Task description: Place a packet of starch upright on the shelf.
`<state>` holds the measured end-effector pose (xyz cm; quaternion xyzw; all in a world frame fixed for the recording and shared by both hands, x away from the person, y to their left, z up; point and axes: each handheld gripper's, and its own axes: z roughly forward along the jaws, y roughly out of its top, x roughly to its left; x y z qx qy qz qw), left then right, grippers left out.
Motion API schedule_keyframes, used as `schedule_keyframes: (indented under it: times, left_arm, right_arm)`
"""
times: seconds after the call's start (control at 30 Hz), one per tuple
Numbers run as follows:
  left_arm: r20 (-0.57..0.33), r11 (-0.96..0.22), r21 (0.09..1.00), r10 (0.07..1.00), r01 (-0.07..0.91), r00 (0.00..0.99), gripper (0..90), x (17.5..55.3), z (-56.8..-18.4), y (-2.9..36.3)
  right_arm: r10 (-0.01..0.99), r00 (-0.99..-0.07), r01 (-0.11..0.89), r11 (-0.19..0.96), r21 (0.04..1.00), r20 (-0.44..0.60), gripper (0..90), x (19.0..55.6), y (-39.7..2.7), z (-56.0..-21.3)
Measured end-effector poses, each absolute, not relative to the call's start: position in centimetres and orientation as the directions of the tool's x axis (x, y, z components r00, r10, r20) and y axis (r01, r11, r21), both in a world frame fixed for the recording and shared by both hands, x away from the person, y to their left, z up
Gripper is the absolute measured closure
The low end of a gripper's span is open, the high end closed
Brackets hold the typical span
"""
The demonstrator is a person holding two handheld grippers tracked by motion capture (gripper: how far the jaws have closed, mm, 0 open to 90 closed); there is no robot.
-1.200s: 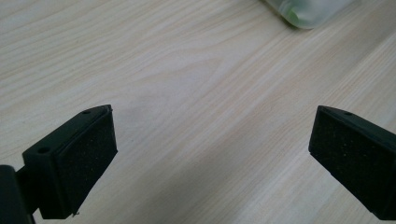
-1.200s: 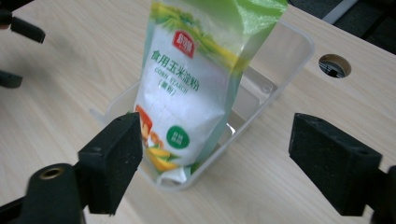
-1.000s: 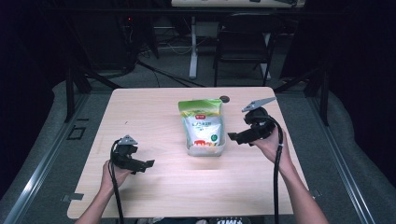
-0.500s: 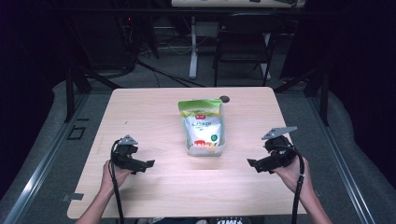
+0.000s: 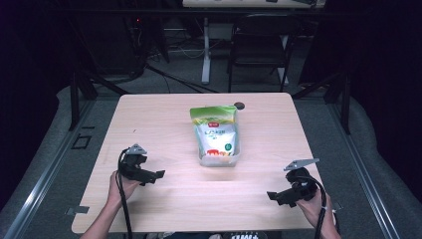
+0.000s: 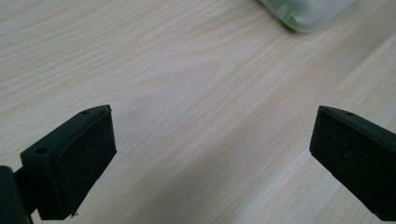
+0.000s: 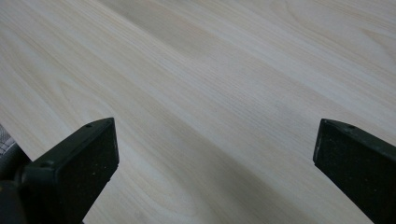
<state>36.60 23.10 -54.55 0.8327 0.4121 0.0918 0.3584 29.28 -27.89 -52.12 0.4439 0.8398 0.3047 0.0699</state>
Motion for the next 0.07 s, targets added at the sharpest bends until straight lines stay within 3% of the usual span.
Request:
schedule_keyframes:
  times: [0.07]
  left_arm:
    - [-0.138, -0.402, 0.676, 0.754, 0.617, 0.643, 0.3, 36.58, -54.56, 23.03]
  right_arm:
    - [0.783, -0.598, 0.703, 0.411, 0.581, 0.17, 0.0, 29.25, -27.98, -52.46]
